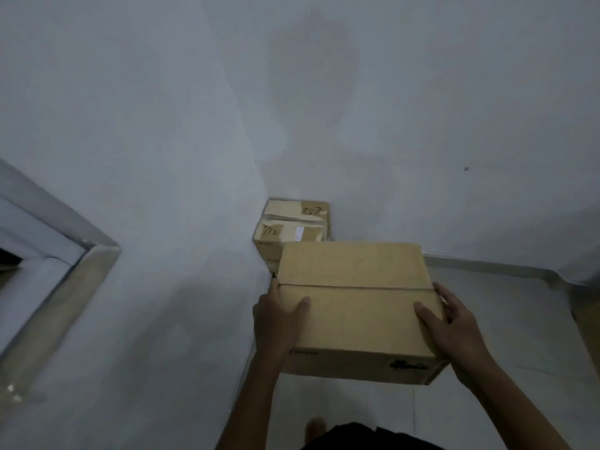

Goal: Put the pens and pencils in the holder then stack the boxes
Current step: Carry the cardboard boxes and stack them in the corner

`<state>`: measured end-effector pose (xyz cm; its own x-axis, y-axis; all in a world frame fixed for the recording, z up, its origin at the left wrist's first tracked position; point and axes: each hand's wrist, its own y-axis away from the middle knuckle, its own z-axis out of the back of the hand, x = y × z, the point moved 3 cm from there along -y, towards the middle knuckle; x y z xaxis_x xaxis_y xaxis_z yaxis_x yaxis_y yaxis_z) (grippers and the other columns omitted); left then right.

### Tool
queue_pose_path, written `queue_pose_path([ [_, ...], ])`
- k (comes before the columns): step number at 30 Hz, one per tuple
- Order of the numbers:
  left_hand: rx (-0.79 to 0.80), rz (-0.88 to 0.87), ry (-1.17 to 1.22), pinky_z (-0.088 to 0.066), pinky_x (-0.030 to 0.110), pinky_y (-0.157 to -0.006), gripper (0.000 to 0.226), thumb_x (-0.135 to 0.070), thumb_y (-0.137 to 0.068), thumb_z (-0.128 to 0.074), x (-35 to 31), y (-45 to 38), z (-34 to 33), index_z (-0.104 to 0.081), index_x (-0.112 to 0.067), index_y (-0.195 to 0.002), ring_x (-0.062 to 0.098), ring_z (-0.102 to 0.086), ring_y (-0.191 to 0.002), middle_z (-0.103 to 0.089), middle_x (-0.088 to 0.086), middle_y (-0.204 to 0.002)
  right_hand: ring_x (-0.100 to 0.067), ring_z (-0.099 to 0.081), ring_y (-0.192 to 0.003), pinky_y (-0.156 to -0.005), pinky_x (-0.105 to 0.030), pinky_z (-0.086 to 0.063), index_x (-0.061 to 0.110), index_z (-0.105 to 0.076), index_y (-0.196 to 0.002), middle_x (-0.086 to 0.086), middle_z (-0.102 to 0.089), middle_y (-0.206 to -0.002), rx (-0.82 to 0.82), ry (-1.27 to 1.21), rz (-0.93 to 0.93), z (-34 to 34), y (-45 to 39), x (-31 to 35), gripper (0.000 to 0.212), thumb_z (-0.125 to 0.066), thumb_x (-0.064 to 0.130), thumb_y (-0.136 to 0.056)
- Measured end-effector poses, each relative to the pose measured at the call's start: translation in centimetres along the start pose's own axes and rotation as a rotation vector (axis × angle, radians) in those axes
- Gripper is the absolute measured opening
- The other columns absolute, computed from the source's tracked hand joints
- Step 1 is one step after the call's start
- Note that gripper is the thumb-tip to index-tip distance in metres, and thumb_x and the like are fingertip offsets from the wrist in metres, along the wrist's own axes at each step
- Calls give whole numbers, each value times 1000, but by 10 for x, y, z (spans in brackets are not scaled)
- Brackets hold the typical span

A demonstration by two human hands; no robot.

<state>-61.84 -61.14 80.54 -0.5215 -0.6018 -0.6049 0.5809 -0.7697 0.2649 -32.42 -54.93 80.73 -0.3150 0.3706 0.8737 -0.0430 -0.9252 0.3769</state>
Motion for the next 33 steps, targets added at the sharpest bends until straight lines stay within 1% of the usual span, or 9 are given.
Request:
queue_pose_path([
  [1, 10, 14, -19, -49, 47, -99, 83, -58, -84, -63, 22, -23, 17, -32, -20, -151, 31, -53, -123, -56, 8, -135, -27, -54, -111, -84, -46, -53, 27, -38, -146, -11, -47, -142, 3, 3, -10, -33, -7, 5, 61, -64, 24, -90],
  [4, 14, 7, -54, -50, 45, -96, 83, -58, -84, -63, 35, -42, 37, -31, -20, -151, 30, -53, -120, -56, 8, -132, -22, -53, -107, -83, -40, -51, 24, -39, -146, -11, -49, -139, 4, -12, 6, -66, -4, 19, 61, -64, 22, -90],
  [10, 111, 23, -88, -47, 46, -97, 95, -64, -79, -65, 69, -116, 70, -25, -20, -153, 32, -48, -126, -52, 7, -138, -26, -55, -114, -86, -40, -53, 26, -38, -145, -8, -51, -137, 1, 17, -19, -143, -27, 41, 61, -64, 28, -90],
  [15, 212, 27, -113, -40, 48, -105, 127, -74, -67, -70, 68, -170, 79, 4, -21, -157, 32, -35, -138, -40, 5, -149, -27, -57, -112, -80, -37, -53, 23, -38, -146, -9, -53, -135, 28, -24, -55, -186, -69, 54, 61, -64, 25, -90],
  [19, 356, 9, -233, -36, 49, -109, 155, -90, -40, -69, 68, -213, 81, 8, -22, -156, 34, -33, -139, -37, 5, -152, -28, -57, -111, -79, -38, -54, 25, -39, -144, -10, -52, -135, 48, -54, -74, -208, -106, 62, 60, -65, 23, -90],
  [22, 436, -1, -277, -32, 53, -111, 169, -92, -27, -71, 64, -247, 85, 19, -24, -153, 35, -31, -140, -32, 7, -154, -27, -56, -110, -76, -37, -53, 25, -39, -144, -12, -50, -137, 62, -68, -97, -225, -134, 67, 59, -64, 22, -90],
  [26, 487, -45, -326, -33, 57, -108, 167, -82, -32, -80, 56, -287, 81, 37, -39, -143, 38, -24, -142, -11, 11, -159, -24, -52, -108, -74, -36, -52, 25, -35, -146, -12, -43, -141, 92, -64, -134, -252, -168, 71, 61, -61, 21, -92],
  [30, 442, -113, -268, -40, 60, -106, 161, -76, -31, -85, 57, -326, 74, 35, -58, -137, 42, -17, -144, 22, 0, -158, -23, -52, -108, -78, -39, -53, 27, -33, -147, -12, -43, -142, 68, -79, -184, -278, -198, 69, 63, -62, 21, -91],
  [33, 465, -195, -264, -39, 61, -108, 154, -80, -30, -82, 58, -351, 66, 30, -66, -134, 40, -9, -147, 34, -9, -153, -23, -52, -110, -85, -44, -53, 27, -31, -148, -12, -43, -143, 27, -109, -209, -295, -219, 65, 67, -64, 23, -90],
])
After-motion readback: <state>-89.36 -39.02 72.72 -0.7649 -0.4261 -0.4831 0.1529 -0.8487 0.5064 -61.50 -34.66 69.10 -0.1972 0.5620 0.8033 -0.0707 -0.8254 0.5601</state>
